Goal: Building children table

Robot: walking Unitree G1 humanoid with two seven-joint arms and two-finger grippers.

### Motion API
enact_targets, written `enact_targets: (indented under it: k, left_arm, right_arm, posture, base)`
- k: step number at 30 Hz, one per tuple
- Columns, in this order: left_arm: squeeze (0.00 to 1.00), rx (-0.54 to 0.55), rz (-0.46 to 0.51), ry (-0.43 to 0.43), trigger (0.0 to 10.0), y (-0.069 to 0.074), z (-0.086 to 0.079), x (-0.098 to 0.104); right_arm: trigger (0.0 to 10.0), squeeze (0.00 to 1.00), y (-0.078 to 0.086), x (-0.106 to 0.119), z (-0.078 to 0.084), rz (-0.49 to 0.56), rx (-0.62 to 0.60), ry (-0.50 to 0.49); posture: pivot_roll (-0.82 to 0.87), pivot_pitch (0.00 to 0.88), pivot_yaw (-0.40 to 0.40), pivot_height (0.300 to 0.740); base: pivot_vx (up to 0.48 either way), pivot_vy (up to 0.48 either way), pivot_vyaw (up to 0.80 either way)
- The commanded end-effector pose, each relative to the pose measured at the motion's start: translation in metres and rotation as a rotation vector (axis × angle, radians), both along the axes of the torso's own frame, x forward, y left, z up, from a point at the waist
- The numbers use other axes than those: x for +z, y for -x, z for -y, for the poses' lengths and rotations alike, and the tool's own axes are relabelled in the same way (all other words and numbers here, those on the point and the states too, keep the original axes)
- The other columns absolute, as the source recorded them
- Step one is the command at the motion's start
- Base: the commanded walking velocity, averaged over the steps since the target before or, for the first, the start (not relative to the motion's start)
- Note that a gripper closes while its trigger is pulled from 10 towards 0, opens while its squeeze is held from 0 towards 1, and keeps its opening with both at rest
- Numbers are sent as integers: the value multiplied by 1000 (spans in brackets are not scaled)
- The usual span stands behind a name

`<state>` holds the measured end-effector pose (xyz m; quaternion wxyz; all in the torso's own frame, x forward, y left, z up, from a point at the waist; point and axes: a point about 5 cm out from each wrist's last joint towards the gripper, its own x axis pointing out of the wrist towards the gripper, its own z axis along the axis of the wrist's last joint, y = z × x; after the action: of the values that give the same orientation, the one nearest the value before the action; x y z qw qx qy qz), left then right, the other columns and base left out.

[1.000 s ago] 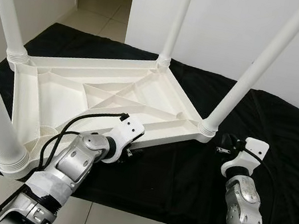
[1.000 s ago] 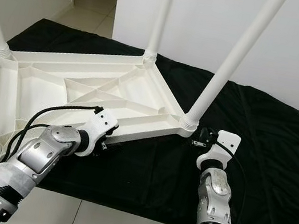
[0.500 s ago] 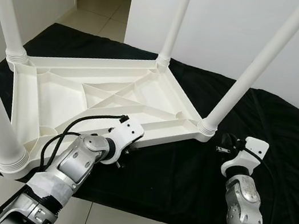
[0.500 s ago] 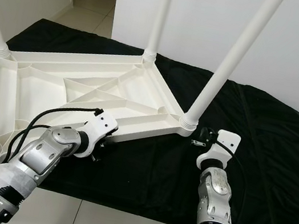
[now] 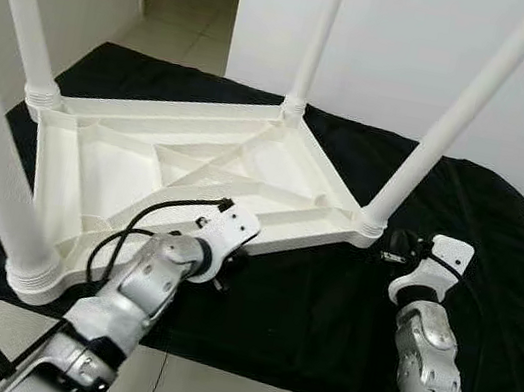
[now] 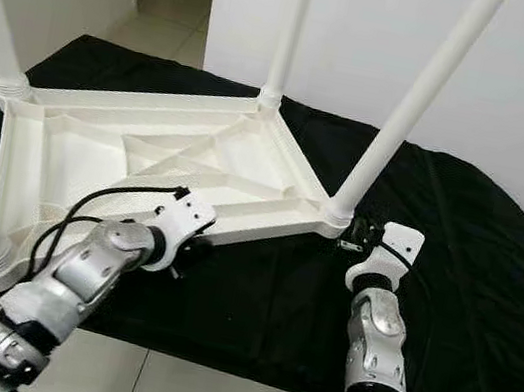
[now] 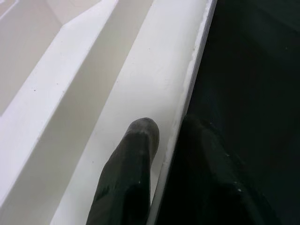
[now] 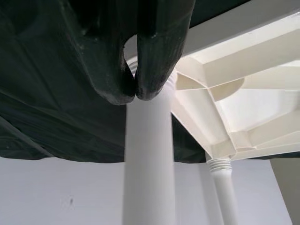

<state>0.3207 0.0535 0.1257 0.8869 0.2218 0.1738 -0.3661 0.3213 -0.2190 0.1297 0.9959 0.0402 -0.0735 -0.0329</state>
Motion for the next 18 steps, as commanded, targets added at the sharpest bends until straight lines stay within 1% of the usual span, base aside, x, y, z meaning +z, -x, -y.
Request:
enact_targets:
  k: [1, 2, 3, 4, 5, 6, 7, 10, 11, 12, 14, 15, 16, 17, 18]
  left_arm:
    - [0, -7, 127, 9, 0, -4, 18, 19]
    - [0, -7, 127, 9, 0, -4, 18, 19]
    - [0, -32, 139, 27, 0, -4, 29, 24]
    - [0, -51, 146, 38, 0, -3, 36, 27]
    - [0, -64, 150, 45, 0, -2, 41, 29]
    - [0, -64, 150, 45, 0, -2, 41, 29]
    - [0, -93, 159, 55, 0, 1, 50, 33]
    - [0, -156, 172, 66, 0, 6, 68, 38]
    - [0, -156, 172, 66, 0, 6, 68, 38]
    - [0, -192, 180, 68, 0, 10, 77, 40]
    - [0, -206, 183, 68, 0, 11, 80, 40]
    - [0, -254, 195, 68, 0, 15, 93, 44]
    - [0, -254, 195, 68, 0, 15, 93, 44]
    - [0, -275, 202, 67, 0, 17, 98, 45]
    - [0, -275, 202, 67, 0, 17, 98, 45]
  right_arm:
    - [10000, 0, 0, -4, 0, -18, -5, -9]
    - [10000, 0, 0, -4, 0, -18, -5, -9]
    - [10000, 0, -1, -4, -1, -18, -5, -11]
    - [10000, 0, -1, -4, -1, -18, -6, -12]
    - [10000, 0, -1, -4, -1, -18, -6, -13]
    - [10000, 0, -1, -4, -1, -18, -6, -13]
    - [10000, 0, -1, -5, -1, -18, -7, -15]
    - [10000, 0, -2, -5, -2, -17, -7, -18]
    - [10000, 0, -2, -5, -2, -17, -7, -18]
    - [10000, 0, -2, -4, -3, -17, -7, -20]
    - [10000, 0, -2, -4, -3, -16, -7, -20]
    - [10000, 0, -3, -4, -4, -15, -6, -20]
    - [10000, 0, -3, -4, -4, -15, -6, -20]
    - [10000, 0, -3, -4, -5, -15, -6, -21]
    - [10000, 0, -3, -4, -5, -15, -6, -21]
  posture:
    - [-7, 0, -69, 740]
    - [-7, 0, -69, 740]
    - [-4, 0, -67, 740]
    - [-4, 0, -67, 740]
    - [-4, 0, -67, 740]
    - [-4, 0, -67, 740]
    - [-3, 0, -64, 740]
    - [-4, 0, -60, 740]
    - [-4, 0, -60, 740]
    - [-4, 0, -59, 740]
    - [-4, 0, -59, 740]
    - [-4, 0, -54, 740]
    - [-4, 0, -54, 740]
    - [-4, 0, -54, 740]
    - [-4, 0, -54, 740]
  base:
    - [0, 0, 0]
    - [0, 0, 0]
    - [0, 0, 0]
    - [0, 0, 0]
    - [0, 0, 0]
    - [0, 0, 0]
    - [0, 0, 0]
    - [0, 0, 0]
    - [0, 0, 0]
    - [0, 0, 0]
    - [0, 0, 0]
    - [0, 0, 0]
    - [0, 0, 0]
    - [0, 0, 0]
    - [0, 0, 0]
